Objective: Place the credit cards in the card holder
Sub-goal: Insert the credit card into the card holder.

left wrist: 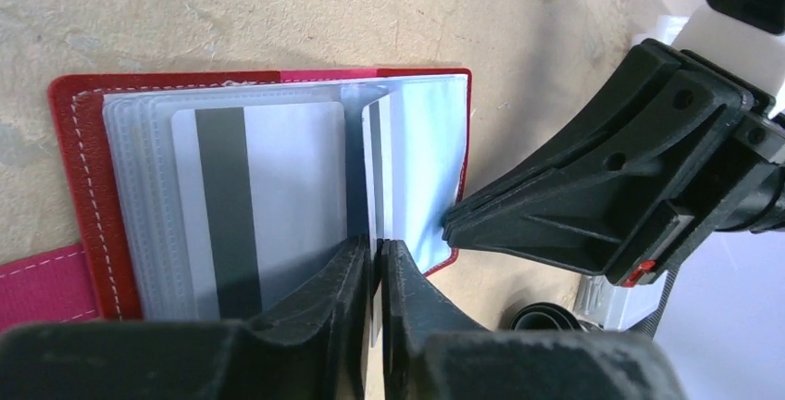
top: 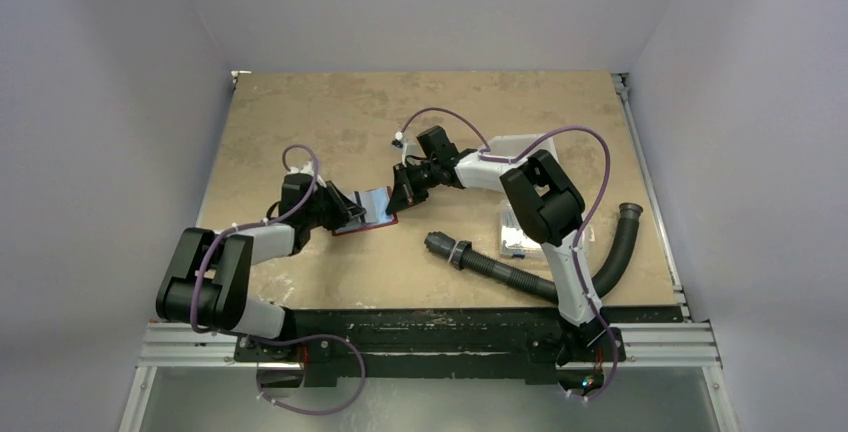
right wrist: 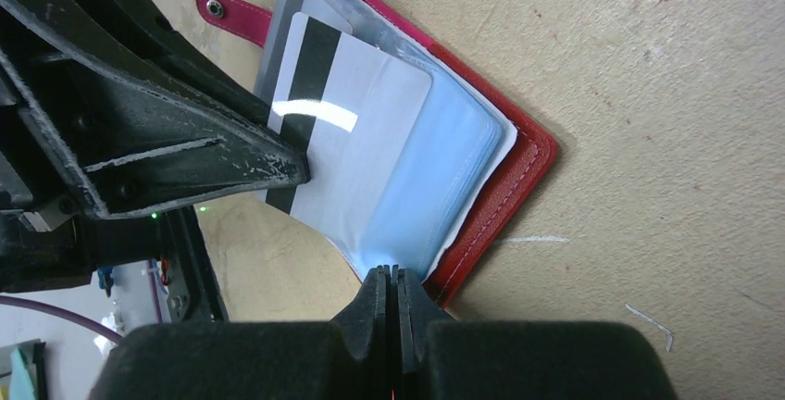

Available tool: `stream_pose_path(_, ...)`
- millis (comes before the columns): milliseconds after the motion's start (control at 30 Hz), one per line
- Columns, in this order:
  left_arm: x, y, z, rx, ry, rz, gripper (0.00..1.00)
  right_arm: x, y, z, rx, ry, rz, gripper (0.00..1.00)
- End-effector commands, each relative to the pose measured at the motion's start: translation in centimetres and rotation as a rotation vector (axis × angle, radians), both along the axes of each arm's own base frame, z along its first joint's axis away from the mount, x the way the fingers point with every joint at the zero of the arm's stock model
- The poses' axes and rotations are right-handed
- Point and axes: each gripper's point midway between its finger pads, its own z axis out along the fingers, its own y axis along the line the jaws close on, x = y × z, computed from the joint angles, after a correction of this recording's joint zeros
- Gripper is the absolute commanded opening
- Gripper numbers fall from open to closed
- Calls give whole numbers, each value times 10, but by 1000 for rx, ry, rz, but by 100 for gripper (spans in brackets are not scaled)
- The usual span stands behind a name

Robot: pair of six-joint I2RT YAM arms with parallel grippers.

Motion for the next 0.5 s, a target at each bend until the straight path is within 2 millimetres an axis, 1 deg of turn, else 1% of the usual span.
stream_pose_path(0, -12, 3, -5, 126, 68, -79, 21, -13, -22, -52, -160, 44, -25, 0)
stream_pose_path(67, -12, 13, -3, 184, 83, -54, 36, -12, -22, -51, -156, 43, -24, 0)
stream_pose_path(100, -11, 16, 0, 205, 80, -46, 39, -13, -22, -51, -156, 44, -23, 0)
stream_pose_path(167, -12, 22, 1, 238, 97, -31, 40, -13, -22, -51, -157, 44, -21, 0)
stream_pose_path(267, -13, 25, 1, 261, 104, -25, 42, -13, -22, -53, -161, 45, -21, 0)
stream_pose_path(367, -10, 17, -1, 248, 95, -50, 41, -13, -23, -53, -163, 45, -22, 0)
stream_pose_path(467, 1, 5, 2, 211, 60, -70, 39, -14, -23, -54, -167, 46, -23, 0)
